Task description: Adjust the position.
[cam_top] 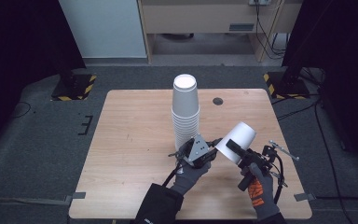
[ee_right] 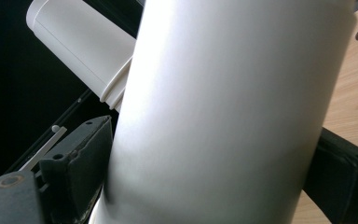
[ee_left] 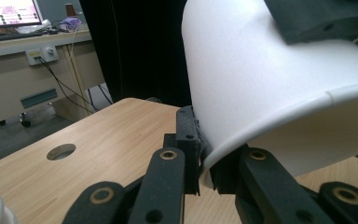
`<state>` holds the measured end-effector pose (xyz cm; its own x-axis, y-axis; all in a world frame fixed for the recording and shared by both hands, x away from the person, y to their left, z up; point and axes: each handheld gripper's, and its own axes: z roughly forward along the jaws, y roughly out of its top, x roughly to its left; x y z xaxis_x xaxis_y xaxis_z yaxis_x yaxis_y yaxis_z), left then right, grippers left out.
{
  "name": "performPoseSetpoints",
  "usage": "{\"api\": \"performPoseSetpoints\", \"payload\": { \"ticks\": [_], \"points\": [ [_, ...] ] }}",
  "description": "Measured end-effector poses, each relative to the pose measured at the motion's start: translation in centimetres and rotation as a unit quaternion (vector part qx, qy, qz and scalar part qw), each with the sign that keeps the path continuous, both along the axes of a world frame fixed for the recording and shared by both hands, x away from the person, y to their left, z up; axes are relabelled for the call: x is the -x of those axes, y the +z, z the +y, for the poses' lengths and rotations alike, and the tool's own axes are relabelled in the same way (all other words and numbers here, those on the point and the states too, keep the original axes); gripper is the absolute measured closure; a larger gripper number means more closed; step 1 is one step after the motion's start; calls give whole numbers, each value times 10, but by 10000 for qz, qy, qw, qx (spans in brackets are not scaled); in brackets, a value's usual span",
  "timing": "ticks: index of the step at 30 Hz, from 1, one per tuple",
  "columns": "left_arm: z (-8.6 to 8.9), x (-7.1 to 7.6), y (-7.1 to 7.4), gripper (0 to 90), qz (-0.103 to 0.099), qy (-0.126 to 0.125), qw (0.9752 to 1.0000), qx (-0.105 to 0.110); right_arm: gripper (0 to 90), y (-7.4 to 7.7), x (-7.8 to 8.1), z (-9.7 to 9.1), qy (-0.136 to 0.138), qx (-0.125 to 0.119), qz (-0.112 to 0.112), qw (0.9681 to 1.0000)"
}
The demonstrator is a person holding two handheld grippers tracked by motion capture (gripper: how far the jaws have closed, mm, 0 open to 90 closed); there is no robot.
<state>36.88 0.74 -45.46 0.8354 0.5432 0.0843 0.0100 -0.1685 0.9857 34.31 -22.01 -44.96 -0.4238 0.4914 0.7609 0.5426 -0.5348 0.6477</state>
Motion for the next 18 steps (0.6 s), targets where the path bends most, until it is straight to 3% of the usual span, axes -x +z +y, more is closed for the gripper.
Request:
{"api": "performPoseSetpoints", "payload": {
  "ticks": [3,18],
  "points": [
    [2,2,0,836,17,-57,10000,-18,100,0,0,-3,-117,17,-58,9999],
    [10,7,6,841,69,-116,9999,-16,43,2,-4,-5,-28,22,-128,9999]
  ]
}}
